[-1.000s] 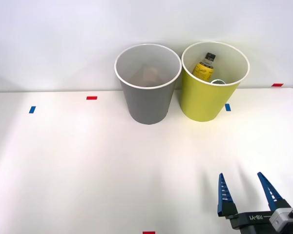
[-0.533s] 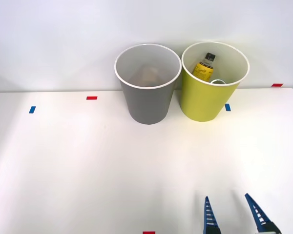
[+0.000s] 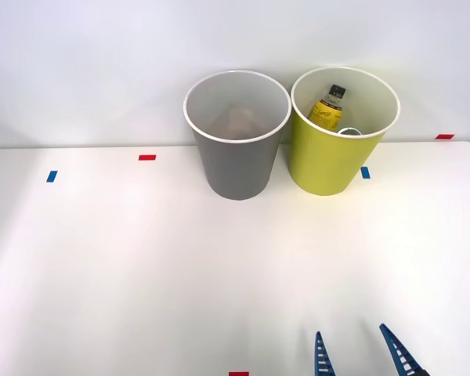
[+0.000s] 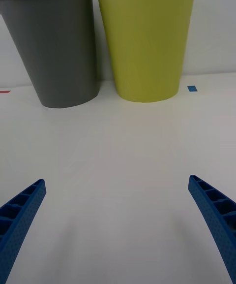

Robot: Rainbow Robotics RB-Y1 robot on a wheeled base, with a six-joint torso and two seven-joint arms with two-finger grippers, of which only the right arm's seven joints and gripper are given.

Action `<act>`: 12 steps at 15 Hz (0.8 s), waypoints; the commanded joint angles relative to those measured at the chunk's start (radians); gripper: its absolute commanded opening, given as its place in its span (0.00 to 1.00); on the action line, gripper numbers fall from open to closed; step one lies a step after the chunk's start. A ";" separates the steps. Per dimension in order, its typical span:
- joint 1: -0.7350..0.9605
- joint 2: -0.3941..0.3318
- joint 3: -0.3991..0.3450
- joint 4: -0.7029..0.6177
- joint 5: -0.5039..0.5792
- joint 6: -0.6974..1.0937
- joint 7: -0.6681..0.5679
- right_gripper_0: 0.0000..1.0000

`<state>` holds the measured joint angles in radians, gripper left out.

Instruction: Put cans in the gray bin, plastic bottles in the light green bin

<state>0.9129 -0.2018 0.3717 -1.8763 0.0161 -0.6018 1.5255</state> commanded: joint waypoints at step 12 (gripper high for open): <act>0.001 -0.004 0.001 0.000 0.001 0.000 0.001 1.00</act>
<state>0.9143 -0.2055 0.3728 -1.8762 0.0168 -0.6015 1.5263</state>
